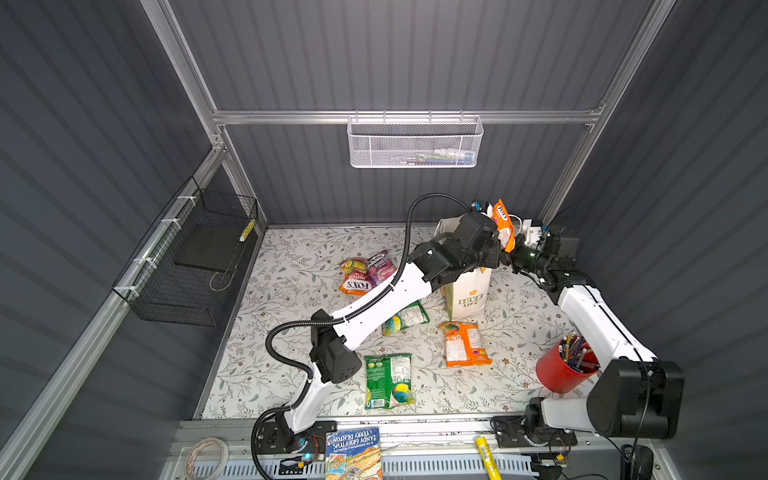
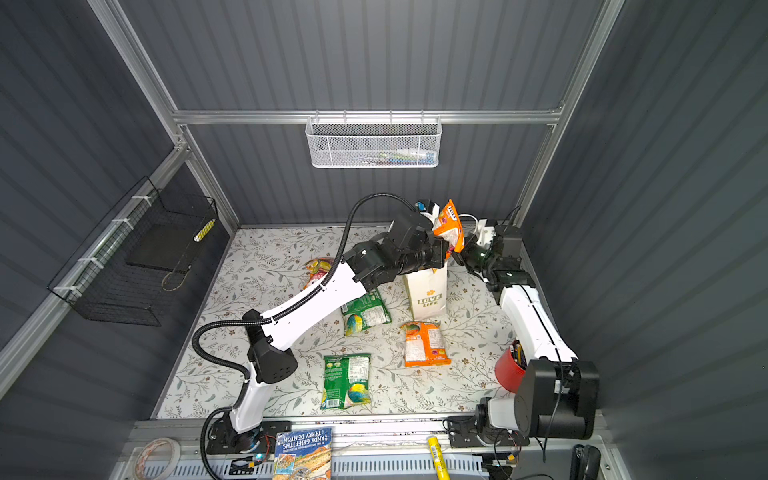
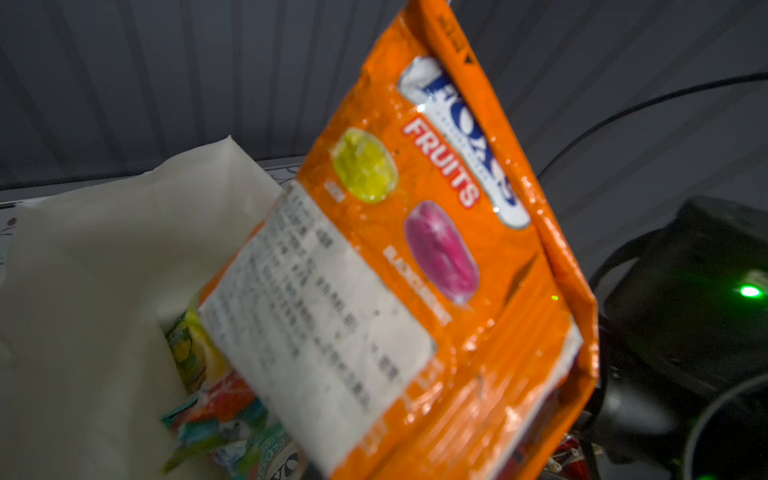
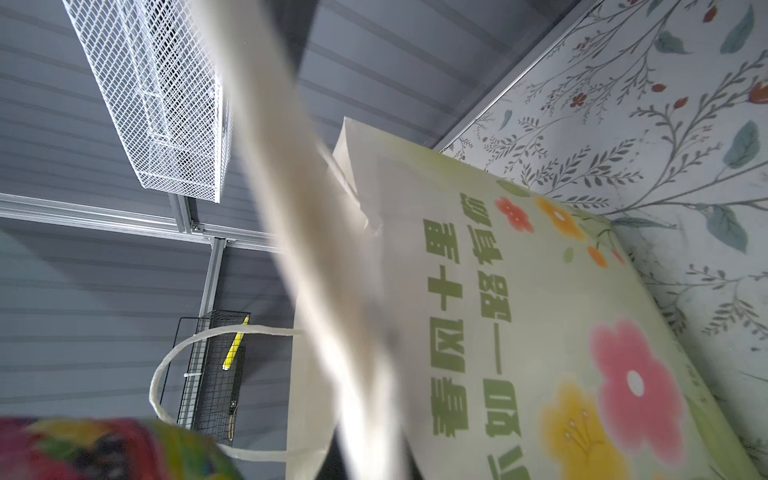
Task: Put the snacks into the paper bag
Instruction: 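Open the left gripper to drop the orange bag into the paper bag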
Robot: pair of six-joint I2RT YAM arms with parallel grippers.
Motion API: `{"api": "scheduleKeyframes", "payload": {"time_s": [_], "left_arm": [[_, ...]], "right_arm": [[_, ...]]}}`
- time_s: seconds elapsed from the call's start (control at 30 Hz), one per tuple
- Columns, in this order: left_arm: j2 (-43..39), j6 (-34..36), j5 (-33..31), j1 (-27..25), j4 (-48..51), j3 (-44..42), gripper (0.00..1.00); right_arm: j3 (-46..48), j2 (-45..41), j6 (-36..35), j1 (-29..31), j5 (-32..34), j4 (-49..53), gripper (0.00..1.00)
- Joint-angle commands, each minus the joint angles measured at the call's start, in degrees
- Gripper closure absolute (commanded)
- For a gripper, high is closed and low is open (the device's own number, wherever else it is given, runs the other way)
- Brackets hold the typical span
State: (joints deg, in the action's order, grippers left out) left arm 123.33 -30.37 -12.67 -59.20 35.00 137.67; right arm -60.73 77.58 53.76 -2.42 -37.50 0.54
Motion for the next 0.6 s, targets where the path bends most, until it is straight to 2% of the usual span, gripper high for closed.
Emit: {"api": "scheduleKeyframes", "payload": {"time_s": [0.0,0.3,0.57], "left_arm": [[0.32,1.46,-3.65,0.81,-0.57,3.15,0.93],[3.6,-0.04,-3.59,4.24,-0.29,2.76,0.94],[5.49,-0.65,-1.85,4.52,0.93,2.49,0.93]], "right_arm": [[0.52,-2.07,0.03,-0.49,0.49,-1.73,1.0],[0.52,-2.1,-0.06,-0.57,0.67,-1.68,1.0],[0.52,-1.65,0.12,-0.57,0.41,-2.01,1.0]]}}
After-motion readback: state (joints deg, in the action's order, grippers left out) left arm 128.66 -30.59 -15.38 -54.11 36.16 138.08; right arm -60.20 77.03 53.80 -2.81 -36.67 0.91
